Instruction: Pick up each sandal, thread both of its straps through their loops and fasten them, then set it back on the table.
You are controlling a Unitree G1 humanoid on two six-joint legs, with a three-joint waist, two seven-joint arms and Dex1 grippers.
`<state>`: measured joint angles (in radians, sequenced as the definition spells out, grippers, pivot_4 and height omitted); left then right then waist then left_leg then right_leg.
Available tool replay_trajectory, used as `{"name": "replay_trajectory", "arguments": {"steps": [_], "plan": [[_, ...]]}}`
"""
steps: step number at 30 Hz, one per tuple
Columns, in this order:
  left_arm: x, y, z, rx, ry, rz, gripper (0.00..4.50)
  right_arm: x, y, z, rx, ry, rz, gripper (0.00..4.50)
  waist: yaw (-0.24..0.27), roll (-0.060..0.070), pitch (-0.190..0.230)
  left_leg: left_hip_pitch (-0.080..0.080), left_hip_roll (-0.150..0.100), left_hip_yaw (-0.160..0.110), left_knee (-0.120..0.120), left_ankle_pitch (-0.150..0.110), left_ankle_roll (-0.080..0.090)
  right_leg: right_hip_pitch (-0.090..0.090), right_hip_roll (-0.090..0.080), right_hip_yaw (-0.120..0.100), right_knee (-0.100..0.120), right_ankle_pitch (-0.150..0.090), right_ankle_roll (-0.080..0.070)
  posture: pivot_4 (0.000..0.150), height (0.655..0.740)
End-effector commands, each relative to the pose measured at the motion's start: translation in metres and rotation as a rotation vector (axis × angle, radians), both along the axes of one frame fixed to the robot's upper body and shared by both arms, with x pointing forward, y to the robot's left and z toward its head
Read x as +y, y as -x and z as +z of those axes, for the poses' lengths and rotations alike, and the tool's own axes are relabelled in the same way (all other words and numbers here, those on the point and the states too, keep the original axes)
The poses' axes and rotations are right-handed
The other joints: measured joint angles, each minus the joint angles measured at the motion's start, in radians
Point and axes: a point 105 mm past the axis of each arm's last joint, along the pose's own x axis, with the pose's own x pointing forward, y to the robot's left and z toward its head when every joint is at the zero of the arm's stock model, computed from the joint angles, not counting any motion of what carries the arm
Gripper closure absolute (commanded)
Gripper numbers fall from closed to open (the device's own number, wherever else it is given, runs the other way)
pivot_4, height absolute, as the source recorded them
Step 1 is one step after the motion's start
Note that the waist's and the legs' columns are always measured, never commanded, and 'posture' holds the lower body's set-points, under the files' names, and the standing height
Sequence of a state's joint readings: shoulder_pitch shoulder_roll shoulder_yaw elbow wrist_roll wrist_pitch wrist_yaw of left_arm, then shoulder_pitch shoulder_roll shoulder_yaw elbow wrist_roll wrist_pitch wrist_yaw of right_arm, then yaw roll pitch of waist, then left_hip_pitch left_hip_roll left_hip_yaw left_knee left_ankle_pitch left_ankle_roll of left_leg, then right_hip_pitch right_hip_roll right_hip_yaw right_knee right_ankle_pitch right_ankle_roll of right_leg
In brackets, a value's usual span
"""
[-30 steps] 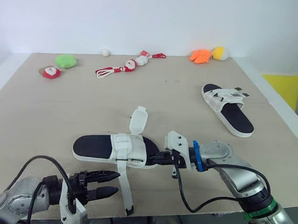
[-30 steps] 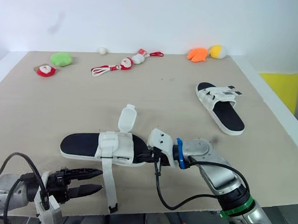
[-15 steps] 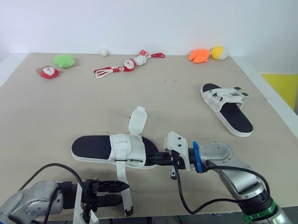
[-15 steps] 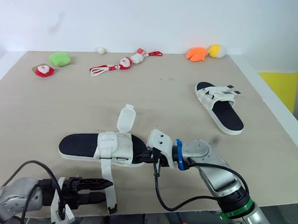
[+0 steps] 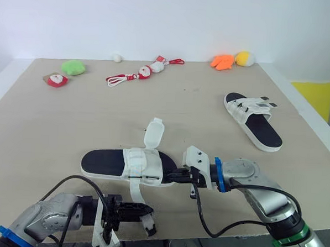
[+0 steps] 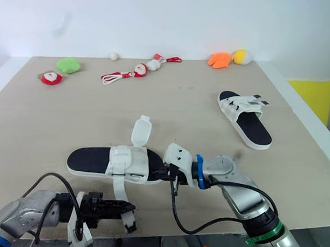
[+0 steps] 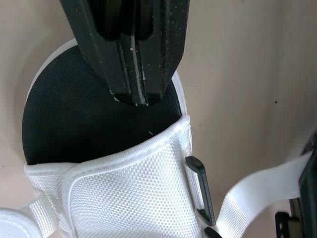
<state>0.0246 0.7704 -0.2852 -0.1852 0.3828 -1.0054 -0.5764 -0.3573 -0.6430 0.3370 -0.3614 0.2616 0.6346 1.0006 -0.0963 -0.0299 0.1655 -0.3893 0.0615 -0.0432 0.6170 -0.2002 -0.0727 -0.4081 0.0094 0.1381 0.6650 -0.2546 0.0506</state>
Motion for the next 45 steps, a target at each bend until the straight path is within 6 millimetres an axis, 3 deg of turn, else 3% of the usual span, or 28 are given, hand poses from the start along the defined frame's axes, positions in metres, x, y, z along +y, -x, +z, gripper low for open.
{"name": "replay_trajectory", "arguments": {"steps": [1,8,13,16,19,22,28,34,45], "plan": [[-0.005,0.001,0.022,0.141,0.090,0.010,4.42,-0.006,0.000,-0.015,0.055,0.036,-0.038,4.50,0.000,-0.002,0.001,0.000,0.000,0.000,0.000,0.000,0.000,0.000,0.000,0.000,0.000,0.000,0.000,0.150,0.7400],[0.002,0.002,0.043,0.651,0.097,0.106,4.42,-0.005,-0.004,-0.016,0.044,0.035,-0.038,4.50,-0.005,-0.005,0.005,0.000,0.001,0.000,-0.001,0.000,0.000,-0.002,0.001,0.000,0.000,-0.001,0.000,0.150,0.7400],[0.003,0.004,0.074,1.091,0.205,0.115,4.42,-0.005,-0.005,-0.016,0.039,0.033,-0.037,4.50,-0.005,-0.010,0.009,0.000,0.002,0.000,0.000,0.000,0.000,-0.002,0.001,-0.001,0.000,-0.001,0.000,0.150,0.7400],[0.006,0.000,0.087,1.291,0.236,0.112,4.42,-0.004,-0.005,-0.016,0.037,0.031,-0.036,4.50,-0.006,-0.010,0.010,0.000,0.003,-0.001,0.000,0.000,0.000,-0.002,0.001,-0.002,0.000,-0.001,0.000,0.150,0.7400],[0.008,-0.016,0.106,1.429,0.370,0.100,4.42,-0.003,-0.005,-0.017,0.035,0.029,-0.036,4.50,-0.008,-0.010,0.011,0.000,0.002,0.000,0.000,0.000,0.000,-0.003,0.001,-0.002,0.000,-0.001,0.000,0.150,0.7400],[0.010,-0.039,0.117,1.492,0.516,0.124,4.42,-0.002,-0.006,-0.017,0.031,0.026,-0.038,4.50,-0.009,-0.011,0.011,0.000,0.003,-0.001,0.000,-0.001,0.000,-0.003,0.002,-0.003,0.000,-0.001,0.000,0.150,0.7400],[0.016,-0.076,0.115,1.453,0.637,0.223,4.42,0.001,-0.007,-0.017,0.027,0.022,-0.037,4.50,-0.010,-0.012,0.010,0.000,0.003,-0.002,0.000,0.000,0.000,-0.003,0.004,-0.003,0.000,0.000,0.000,0.150,0.7400],[0.019,-0.102,0.108,1.426,0.714,0.308,4.42,0.004,-0.008,-0.017,0.022,0.017,-0.037,4.50,-0.011,-0.013,0.010,0.000,0.003,-0.002,0.001,0.000,0.000,-0.003,0.004,-0.002,0.000,0.000,0.000,0.150,0.7400],[0.028,-0.118,0.077,1.431,0.689,0.425,4.42,0.000,-0.016,-0.028,-0.004,0.095,-0.082,4.50,-0.010,-0.013,0.010,-0.001,0.002,-0.003,0.000,-0.001,0.000,-0.003,0.004,-0.002,0.000,0.000,0.000,0.150,0.7400]]}}
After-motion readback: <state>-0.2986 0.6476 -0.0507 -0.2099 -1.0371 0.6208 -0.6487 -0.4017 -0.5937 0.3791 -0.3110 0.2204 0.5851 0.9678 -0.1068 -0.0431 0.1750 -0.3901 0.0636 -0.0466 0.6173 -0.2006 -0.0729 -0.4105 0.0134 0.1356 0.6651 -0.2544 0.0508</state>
